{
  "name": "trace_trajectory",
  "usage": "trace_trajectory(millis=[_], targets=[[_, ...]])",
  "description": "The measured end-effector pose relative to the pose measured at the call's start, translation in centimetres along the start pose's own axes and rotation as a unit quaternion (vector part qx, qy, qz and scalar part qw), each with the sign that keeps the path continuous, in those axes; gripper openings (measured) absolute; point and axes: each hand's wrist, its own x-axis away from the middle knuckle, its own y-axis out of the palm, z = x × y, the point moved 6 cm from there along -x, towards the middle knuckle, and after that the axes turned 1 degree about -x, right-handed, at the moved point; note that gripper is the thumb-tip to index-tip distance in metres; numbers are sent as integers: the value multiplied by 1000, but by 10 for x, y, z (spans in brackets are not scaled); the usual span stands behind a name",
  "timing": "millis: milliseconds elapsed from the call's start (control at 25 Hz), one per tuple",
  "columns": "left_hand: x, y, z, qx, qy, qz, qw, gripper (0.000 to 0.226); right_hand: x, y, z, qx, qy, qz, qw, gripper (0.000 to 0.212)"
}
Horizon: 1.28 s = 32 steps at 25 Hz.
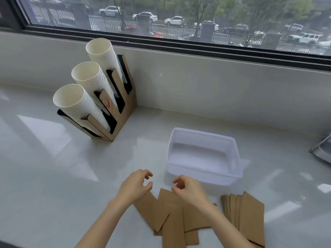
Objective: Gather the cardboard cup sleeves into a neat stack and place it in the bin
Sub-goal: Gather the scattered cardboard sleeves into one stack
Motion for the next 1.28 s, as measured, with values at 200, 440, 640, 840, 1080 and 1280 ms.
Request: trace_trajectory(millis=[200, 440, 640, 840, 1080, 1280], targets=[[11, 19, -36, -78, -71, -61, 993, 49, -5, 47, -5, 70, 10, -67, 995, 46], [18, 34, -54, -93, -107, -83, 986, 55, -6, 80, -9, 204, -17, -71, 976, 60], [19, 37, -52, -75, -105, -66, 989, 49, -8, 84, -10, 207, -18, -50, 977, 46], [19, 38, -52, -13, -93, -49, 994, 39, -9, 82, -9, 164, -8, -29, 986, 39], [21, 24, -60, 313, -160, 51, 935, 18, -7, 66, -9, -112, 14, 6, 994, 17], [27, 35, -38, 470, -179, -24, 864, 22, -9, 54, 0, -310, 80, 6, 947, 15]])
